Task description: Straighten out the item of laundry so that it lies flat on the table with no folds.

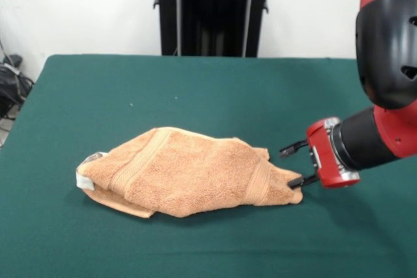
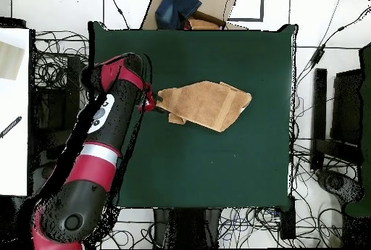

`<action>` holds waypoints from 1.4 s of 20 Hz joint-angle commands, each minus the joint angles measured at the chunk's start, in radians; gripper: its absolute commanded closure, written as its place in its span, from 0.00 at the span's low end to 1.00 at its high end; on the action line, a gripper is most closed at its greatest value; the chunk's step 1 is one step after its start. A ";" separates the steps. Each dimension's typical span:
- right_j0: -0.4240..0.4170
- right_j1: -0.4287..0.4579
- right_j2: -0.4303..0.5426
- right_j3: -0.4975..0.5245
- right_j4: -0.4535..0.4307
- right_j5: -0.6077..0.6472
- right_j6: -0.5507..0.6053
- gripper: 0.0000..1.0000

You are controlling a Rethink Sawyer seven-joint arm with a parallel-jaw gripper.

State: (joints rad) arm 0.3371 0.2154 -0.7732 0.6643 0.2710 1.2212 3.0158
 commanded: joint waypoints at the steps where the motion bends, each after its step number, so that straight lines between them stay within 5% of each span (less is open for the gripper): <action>1: 0.016 0.018 0.110 0.085 0.019 -0.139 0.195 0.00; 12: 0.017 0.051 0.062 -0.089 0.085 0.075 0.274 0.00; 28: -0.018 0.210 0.008 -0.184 0.051 -0.052 0.299 0.00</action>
State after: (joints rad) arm 0.3470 0.2793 -0.8239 0.5142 0.2946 1.3056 3.0160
